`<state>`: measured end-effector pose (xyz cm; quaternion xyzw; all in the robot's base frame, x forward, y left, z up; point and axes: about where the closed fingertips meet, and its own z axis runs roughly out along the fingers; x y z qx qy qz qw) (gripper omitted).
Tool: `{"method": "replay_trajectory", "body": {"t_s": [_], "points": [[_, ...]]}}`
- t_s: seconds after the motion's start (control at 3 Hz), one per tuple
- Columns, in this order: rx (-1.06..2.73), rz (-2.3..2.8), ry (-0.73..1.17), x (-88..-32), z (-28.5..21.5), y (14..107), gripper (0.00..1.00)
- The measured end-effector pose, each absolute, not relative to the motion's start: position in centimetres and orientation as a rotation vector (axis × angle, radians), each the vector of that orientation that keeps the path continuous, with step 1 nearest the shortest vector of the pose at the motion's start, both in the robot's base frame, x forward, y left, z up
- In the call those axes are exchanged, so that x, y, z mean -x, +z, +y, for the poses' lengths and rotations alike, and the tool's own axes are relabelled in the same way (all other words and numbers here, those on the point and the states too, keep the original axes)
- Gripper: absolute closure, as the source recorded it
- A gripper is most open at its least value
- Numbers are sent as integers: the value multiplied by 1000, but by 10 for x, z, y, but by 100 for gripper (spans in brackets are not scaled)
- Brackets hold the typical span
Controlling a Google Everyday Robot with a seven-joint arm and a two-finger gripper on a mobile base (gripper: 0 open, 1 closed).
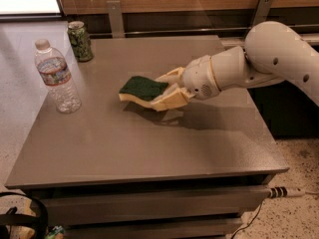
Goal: Move sponge near water bottle
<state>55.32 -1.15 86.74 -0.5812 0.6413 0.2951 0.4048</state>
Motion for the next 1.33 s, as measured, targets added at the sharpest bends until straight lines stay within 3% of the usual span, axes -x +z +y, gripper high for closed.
{"method": "replay_trajectory", "body": {"t_s": [1.0,1.33], "points": [[1655,1562,876,-526,78,872,100],[1661,1559,879,-525,81,872,82]]}}
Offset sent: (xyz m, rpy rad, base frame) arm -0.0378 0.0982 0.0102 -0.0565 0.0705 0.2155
